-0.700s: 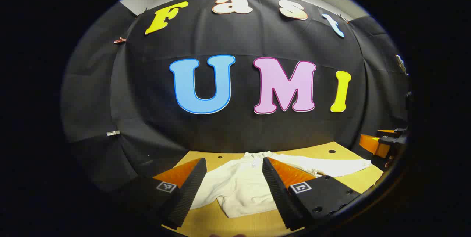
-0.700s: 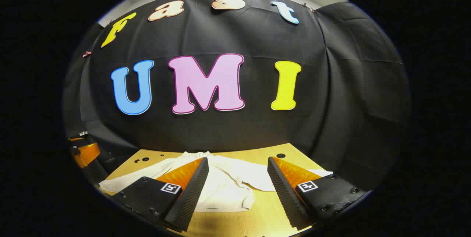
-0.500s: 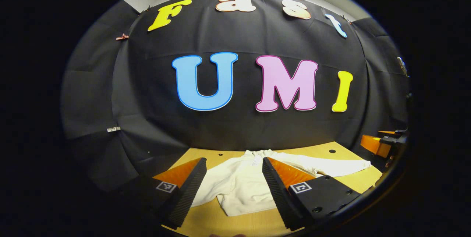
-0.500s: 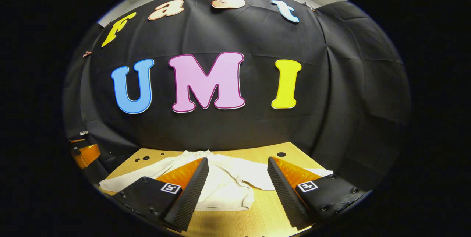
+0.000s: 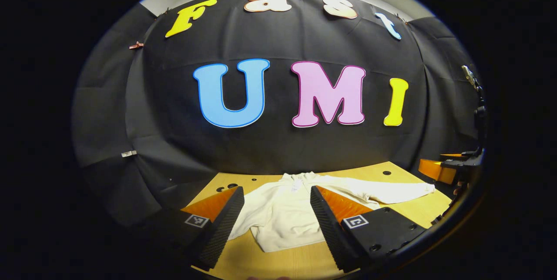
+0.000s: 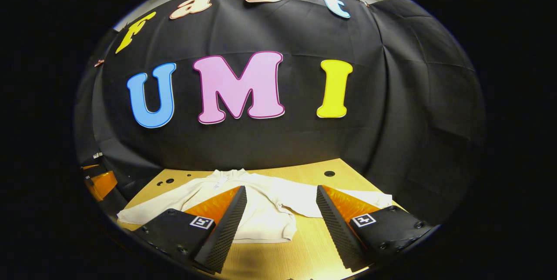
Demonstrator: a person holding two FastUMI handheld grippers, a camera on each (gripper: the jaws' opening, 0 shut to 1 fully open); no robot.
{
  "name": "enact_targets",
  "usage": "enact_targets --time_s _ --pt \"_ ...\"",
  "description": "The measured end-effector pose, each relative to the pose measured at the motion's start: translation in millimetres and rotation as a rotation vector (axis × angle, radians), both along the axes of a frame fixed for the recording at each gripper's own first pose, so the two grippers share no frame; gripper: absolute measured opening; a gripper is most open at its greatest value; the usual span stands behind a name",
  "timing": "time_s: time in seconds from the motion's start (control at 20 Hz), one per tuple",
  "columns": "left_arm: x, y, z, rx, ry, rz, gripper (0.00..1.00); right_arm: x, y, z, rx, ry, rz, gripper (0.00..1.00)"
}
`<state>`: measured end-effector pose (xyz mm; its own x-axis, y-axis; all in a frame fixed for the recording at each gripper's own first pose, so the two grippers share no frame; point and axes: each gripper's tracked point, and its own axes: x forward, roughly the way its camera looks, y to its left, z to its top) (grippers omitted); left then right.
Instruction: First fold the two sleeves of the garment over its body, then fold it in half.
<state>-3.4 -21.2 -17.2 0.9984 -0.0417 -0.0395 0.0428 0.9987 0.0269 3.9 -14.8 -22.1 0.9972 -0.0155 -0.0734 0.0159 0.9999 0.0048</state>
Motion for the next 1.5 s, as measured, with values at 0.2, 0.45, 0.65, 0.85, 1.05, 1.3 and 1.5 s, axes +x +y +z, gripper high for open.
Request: enact_targets --time_s 0.2,0.45,0.65,0.85,1.05,1.3,1.5 --pt "3 -2 -1 0.006 0.007 -0.001 0.96 10 -1 0 -0.015 0.001 0.013 0.98" --pt "5 -8 -4 0.014 0.019 0.002 0.96 39 -28 7 -0.08 -0.01 -0.012 0.97" --pt "10 -11 -9 0.02 0.037 0.008 0.96 69 -66 5 -0.11 0.004 -0.057 0.97" --pt "21 -15 -21 0.005 0.079 0.026 0.96 99 -107 -12 -0.097 0.053 -0.108 0.98" --pt "37 -14 -34 -0.004 0.126 0.074 0.96 123 -160 -53 -0.058 0.158 -0.175 0.98" --pt "53 -19 -49 -0.042 0.174 0.11 0.96 141 -230 -105 -0.093 0.287 -0.251 0.98" --pt "61 -28 -53 -0.042 0.191 0.118 0.96 153 -279 -146 -0.1 0.378 -0.304 0.98"
